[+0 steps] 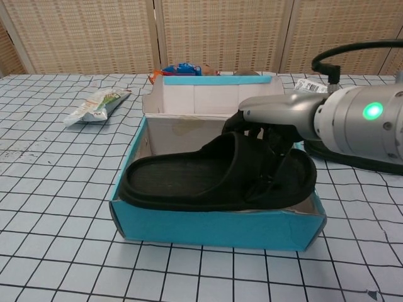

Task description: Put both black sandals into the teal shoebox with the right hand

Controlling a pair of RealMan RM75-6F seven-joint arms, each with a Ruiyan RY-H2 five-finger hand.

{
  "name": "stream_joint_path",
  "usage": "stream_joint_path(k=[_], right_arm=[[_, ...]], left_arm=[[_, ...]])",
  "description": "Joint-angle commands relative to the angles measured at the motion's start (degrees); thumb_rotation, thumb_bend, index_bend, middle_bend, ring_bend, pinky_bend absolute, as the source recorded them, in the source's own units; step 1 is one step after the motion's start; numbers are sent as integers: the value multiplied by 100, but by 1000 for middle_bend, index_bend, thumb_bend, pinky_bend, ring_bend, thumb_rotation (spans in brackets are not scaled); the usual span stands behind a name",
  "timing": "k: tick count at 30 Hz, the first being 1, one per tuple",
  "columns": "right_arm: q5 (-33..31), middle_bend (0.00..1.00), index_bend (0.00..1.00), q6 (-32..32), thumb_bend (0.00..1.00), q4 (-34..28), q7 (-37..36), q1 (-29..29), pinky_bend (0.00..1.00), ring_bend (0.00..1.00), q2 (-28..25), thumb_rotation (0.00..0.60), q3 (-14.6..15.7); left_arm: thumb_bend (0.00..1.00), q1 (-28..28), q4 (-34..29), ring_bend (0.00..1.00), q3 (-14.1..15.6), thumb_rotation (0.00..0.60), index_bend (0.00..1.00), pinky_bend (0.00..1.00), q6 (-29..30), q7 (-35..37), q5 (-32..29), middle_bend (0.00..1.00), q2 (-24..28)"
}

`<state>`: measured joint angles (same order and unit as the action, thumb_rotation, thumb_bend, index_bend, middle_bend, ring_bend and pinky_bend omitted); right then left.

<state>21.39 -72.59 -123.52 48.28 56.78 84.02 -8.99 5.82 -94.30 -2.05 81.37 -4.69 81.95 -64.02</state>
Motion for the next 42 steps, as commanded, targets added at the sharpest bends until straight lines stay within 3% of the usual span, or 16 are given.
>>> stream_joint_path(k=[1,10,22,23,25,27,30,34,42], right_arm=[[1,587,551,94,0,180,-104,-21,597,590,87,600,71],[479,587,551,5,0,960,-396,-161,598,590,587,600,205],[1064,592,533,360,0,1593,-829,-481,594,574,888,600,467],[1071,569,485,426,0,1572,-873,-502,555,514,861,600,474],[1029,420,330,686,0,1474,-963,-513,352,270,723,600,484],[1046,167,114,940,0,1385,-1063,-502,79,25,533,600,456],[1157,15,0,1205,0,1219,-1316,-538,0,0,267,600,385],[1441,0,0,1452,0,1062,-1570,-595,0,0,-80,600,377],[2300,0,0,1107,0,1065,-1971,-907,0,0,-354,600,368]], left_arm=[[504,0,4,405,0,600,280,572,3,-4,-1,228,-3],[505,12,16,405,1,600,280,571,-22,28,-2,229,-11],[505,20,35,405,8,600,280,572,-39,29,2,228,-21],[505,21,31,405,7,600,280,572,-43,39,-2,228,-19],[504,24,27,405,8,600,279,572,-45,44,4,228,-17],[504,25,32,405,15,600,280,571,-38,35,24,229,-20],[504,27,37,405,18,600,279,572,-54,38,13,229,-26],[504,35,54,405,14,600,280,572,-72,17,-6,229,-37],[505,52,61,405,35,600,279,572,-112,-31,0,230,-57]])
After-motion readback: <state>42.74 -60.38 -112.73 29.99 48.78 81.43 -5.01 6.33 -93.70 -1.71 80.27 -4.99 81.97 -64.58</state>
